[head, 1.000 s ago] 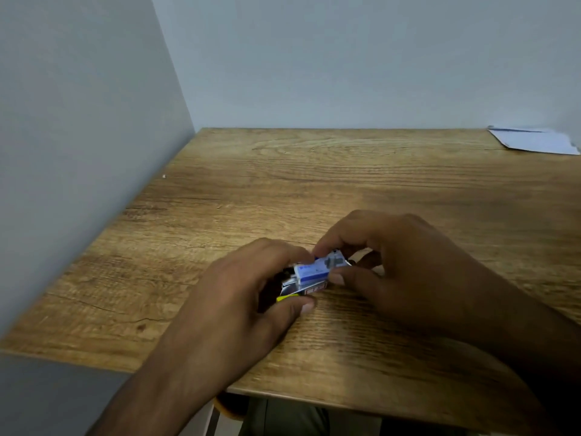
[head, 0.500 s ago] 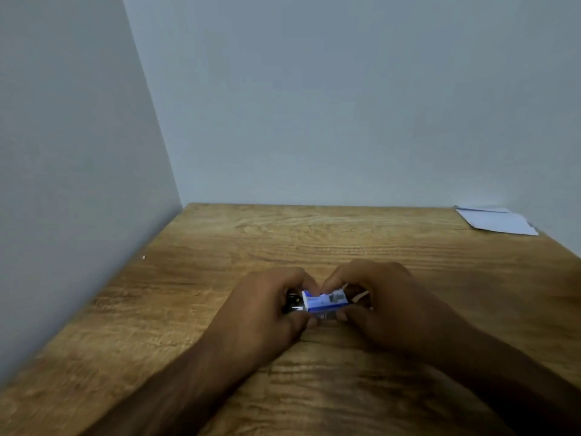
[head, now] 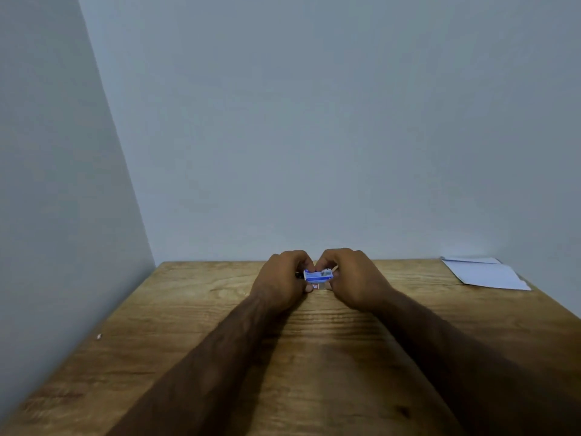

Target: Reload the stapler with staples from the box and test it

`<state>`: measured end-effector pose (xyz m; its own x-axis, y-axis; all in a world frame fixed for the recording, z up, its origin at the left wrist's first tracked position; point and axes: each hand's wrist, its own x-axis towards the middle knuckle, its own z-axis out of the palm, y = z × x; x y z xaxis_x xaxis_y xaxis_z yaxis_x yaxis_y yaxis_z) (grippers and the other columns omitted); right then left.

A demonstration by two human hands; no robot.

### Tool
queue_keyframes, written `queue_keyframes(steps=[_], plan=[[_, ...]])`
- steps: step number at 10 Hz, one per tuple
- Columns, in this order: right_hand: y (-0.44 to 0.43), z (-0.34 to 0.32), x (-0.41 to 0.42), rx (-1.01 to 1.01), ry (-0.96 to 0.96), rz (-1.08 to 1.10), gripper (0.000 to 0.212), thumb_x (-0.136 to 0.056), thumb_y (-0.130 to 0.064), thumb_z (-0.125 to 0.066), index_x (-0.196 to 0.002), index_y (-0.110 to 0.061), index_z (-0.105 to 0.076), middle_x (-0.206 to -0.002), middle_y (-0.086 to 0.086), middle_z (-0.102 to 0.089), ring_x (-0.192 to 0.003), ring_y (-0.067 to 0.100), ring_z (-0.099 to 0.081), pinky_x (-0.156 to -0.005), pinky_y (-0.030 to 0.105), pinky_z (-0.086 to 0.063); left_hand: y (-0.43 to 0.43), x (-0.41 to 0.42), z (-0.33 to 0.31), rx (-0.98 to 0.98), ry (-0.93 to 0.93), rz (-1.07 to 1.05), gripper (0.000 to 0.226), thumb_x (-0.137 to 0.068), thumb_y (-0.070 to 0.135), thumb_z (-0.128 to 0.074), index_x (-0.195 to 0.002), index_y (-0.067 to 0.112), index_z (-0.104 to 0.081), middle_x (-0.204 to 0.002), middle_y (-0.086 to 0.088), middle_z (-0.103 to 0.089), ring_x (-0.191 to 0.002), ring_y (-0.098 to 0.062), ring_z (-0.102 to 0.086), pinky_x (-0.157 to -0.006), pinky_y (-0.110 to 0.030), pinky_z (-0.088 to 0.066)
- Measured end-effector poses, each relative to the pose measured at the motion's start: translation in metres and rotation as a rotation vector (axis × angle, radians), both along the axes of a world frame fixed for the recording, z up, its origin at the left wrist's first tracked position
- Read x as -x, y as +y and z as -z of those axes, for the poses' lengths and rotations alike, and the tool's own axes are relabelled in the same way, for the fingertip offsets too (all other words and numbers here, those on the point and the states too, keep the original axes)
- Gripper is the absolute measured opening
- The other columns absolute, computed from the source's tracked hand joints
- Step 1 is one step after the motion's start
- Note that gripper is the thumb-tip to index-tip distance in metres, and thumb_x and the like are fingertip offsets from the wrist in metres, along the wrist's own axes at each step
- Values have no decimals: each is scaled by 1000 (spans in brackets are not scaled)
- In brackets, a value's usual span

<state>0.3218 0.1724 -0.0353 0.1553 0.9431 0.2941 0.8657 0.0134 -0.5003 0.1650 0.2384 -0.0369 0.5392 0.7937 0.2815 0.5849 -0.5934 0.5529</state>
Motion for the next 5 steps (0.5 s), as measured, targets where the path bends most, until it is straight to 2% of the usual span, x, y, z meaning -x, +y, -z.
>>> queue_keyframes(steps=[1, 3, 4, 5], plan=[[17, 0, -1, 11, 4, 27, 24, -83, -5, -71, -96, -25, -72, -106, -3, -74, -91, 16, -64, -69, 24, -46, 13, -8, 0, -9, 13, -33, 23, -77, 10, -81, -95, 19, -69, -87, 8, -65, -87, -15, -60, -72, -25, -41], [27, 7, -4, 10, 1, 60, 26, -84, -8, -73, -101, -27, -70, -107, -3, -75, -93, 15, -65, -77, 29, -56, 22, -11, 4, -7, 8, -37, 23, -81, 9, -78, -100, 19, -68, -104, 1, -74, -92, -15, -61, -73, -24, -40], [27, 10, -6, 29, -6, 45, 33, -83, -7, -73, -106, -29, -67, -112, -2, -74, -95, 15, -64, -78, 28, -57, 22, -10, 3, -9, 26, -22, 26, -82, 10, -79, -104, 20, -67, -114, -1, -74, -95, -16, -62, -76, -24, -42], [25, 7, -9, 40, 37, -14, 51, -81, -7, -74, -124, -28, -57, -124, 2, -70, -99, 16, -64, -74, 23, -55, 24, -7, 0, 20, 18, 26, 38, -77, 15, -85, -107, 21, -64, -117, 0, -72, -104, -18, -64, -80, -27, -47]])
